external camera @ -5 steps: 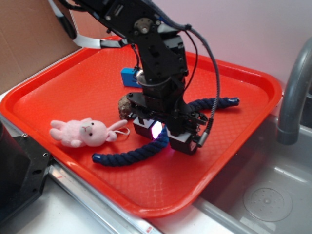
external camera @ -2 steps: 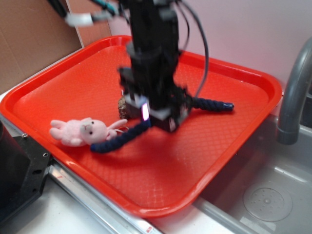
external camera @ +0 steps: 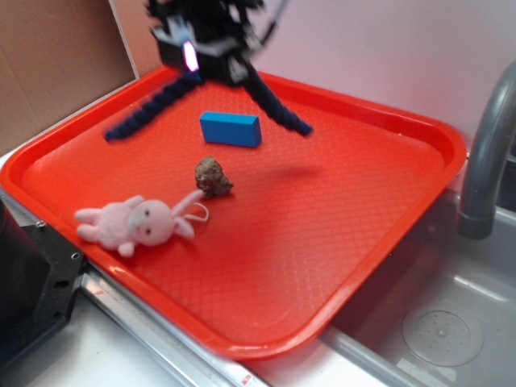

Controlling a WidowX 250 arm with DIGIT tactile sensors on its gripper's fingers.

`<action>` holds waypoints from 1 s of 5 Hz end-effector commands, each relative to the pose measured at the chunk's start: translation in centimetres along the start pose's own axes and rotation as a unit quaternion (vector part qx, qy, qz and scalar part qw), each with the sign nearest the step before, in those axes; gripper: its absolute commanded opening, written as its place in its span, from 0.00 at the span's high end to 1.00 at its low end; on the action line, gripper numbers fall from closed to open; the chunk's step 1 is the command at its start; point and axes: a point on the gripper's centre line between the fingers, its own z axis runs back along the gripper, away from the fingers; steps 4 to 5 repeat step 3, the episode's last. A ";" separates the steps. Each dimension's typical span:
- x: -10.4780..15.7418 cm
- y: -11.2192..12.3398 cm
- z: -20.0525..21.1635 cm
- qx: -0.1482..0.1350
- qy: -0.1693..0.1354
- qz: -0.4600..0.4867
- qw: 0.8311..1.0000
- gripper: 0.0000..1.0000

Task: Grab the blue rope.

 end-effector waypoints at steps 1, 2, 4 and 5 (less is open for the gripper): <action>-0.9 5.0 5.2 -0.024 -0.047 0.047 0.998 1.00; -0.9 6.9 4.5 -0.041 -0.031 0.094 0.994 1.00; -0.4 6.7 4.1 -0.027 -0.028 0.091 0.995 1.00; -0.4 6.7 4.1 -0.027 -0.028 0.091 0.995 1.00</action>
